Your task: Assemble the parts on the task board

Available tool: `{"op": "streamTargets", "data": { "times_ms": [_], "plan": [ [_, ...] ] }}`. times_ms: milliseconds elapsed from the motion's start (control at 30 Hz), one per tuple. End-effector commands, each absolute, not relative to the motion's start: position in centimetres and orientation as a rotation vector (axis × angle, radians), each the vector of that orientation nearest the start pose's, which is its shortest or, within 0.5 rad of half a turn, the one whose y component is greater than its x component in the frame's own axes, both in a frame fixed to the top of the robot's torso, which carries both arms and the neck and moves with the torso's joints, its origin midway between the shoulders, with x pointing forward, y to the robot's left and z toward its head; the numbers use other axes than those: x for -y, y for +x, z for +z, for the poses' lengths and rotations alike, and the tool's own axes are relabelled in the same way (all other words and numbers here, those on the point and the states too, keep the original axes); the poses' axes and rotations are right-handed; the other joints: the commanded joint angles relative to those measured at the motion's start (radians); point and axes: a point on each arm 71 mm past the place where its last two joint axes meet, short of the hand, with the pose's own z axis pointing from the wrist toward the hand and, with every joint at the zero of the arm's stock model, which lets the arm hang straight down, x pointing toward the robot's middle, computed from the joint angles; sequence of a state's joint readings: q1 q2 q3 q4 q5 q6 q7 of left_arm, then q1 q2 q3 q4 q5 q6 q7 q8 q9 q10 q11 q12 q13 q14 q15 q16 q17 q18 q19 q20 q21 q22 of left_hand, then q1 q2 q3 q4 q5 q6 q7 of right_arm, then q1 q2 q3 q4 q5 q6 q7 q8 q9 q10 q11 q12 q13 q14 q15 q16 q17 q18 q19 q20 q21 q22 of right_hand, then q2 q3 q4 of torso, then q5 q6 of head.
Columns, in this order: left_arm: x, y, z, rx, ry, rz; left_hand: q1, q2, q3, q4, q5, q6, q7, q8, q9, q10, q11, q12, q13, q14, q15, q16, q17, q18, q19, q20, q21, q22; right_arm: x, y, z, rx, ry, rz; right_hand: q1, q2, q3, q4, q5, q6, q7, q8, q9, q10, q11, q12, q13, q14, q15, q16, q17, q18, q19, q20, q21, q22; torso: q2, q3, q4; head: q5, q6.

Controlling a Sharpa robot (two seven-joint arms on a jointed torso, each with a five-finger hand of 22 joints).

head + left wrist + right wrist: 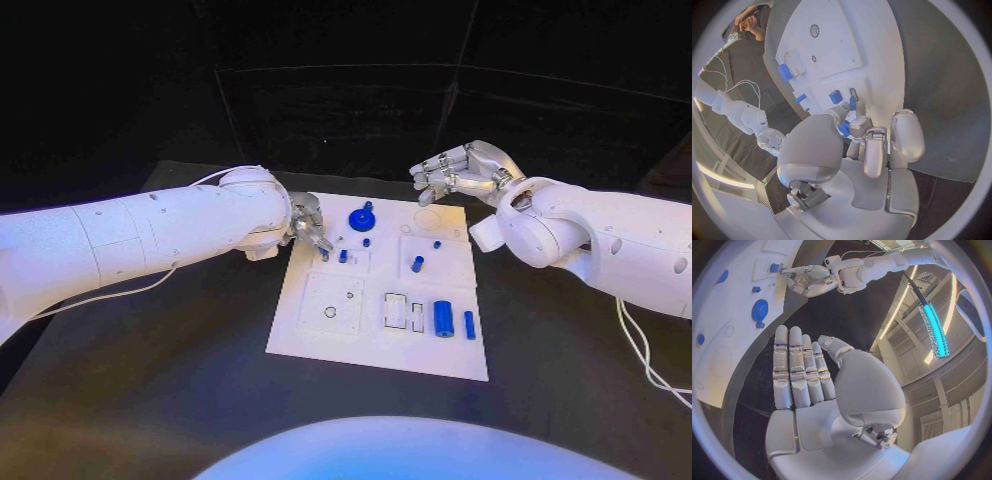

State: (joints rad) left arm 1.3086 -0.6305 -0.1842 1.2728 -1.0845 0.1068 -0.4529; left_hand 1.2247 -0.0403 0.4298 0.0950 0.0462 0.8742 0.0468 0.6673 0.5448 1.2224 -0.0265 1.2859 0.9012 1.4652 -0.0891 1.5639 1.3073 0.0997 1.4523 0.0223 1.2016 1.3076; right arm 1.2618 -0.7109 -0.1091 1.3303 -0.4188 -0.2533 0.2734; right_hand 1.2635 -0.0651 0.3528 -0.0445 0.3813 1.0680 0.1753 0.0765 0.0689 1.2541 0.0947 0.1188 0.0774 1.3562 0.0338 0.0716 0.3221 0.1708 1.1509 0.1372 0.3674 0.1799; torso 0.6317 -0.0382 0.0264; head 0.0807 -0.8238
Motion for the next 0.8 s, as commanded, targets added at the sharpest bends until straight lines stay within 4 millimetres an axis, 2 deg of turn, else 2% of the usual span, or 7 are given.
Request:
{"op": "streamTargets", "data": {
  "times_ms": [33,567,700,800],
  "plan": [
    [-18.46,52.12,-23.17,-2.301,-0.079,-0.319,0.008,0.000,0.121,-0.114,0.003,0.004,-0.002,0.007,0.001,0.009,0.000,0.005,0.001,0.106,0.003,0.007,0.263,-0.016,0.008,-0.001,0.004,0.005,18.69,52.24,-18.35,-1.644,0.641,1.337,0.009,-0.001,0.005,-0.001,0.002,-0.006,-0.001,-0.006,0.000,-0.006,0.005,-0.001,-0.001,0.001,0.005,-0.005,-0.001,0.011,0.005,0.000,-0.004,-0.001,0.000,-0.0002,0.0004,0.000,-0.001],
    [-18.64,51.91,-23.75,-2.336,-0.069,-0.297,0.007,0.000,0.122,-0.115,0.003,0.005,-0.002,0.007,0.001,0.010,0.000,0.006,0.001,0.106,0.003,0.007,0.263,-0.016,0.008,-0.001,0.003,0.004,18.65,52.26,-18.39,-1.645,0.641,1.338,0.009,-0.001,0.005,-0.001,0.002,-0.006,-0.001,-0.006,0.000,-0.006,0.005,-0.001,-0.001,0.001,0.005,-0.005,-0.001,0.011,0.005,0.000,-0.004,-0.001,0.000,-0.0002,0.0008,0.000,-0.007],
    [-18.48,51.79,-23.81,-2.342,-0.062,-0.299,0.007,0.000,0.123,-0.115,0.003,0.005,-0.002,0.007,0.001,0.010,0.000,0.006,0.002,0.106,0.003,0.007,0.263,-0.016,0.008,-0.001,0.003,0.004,18.65,52.26,-18.42,-1.647,0.641,1.338,0.009,-0.001,0.005,-0.001,0.002,-0.006,-0.001,-0.006,0.000,-0.006,0.005,-0.001,-0.001,0.001,0.005,-0.005,-0.001,0.011,0.005,0.000,-0.004,-0.001,0.001,-0.0012,0.0010,0.000,-0.008],
    [-18.40,51.74,-23.83,-2.344,-0.059,-0.299,0.006,0.000,0.125,-0.115,0.003,0.005,-0.002,0.008,0.002,0.011,0.000,0.006,0.003,0.106,0.003,0.007,0.263,-0.016,0.008,-0.001,0.003,0.004,18.64,52.26,-18.46,-1.647,0.641,1.338,0.009,-0.001,0.005,-0.001,0.002,-0.006,-0.001,-0.006,0.000,-0.006,0.005,-0.001,-0.001,0.001,0.005,-0.005,-0.001,0.011,0.005,0.000,-0.004,-0.001,0.000,-0.0005,0.0002,0.001,-0.010]
  ]
}}
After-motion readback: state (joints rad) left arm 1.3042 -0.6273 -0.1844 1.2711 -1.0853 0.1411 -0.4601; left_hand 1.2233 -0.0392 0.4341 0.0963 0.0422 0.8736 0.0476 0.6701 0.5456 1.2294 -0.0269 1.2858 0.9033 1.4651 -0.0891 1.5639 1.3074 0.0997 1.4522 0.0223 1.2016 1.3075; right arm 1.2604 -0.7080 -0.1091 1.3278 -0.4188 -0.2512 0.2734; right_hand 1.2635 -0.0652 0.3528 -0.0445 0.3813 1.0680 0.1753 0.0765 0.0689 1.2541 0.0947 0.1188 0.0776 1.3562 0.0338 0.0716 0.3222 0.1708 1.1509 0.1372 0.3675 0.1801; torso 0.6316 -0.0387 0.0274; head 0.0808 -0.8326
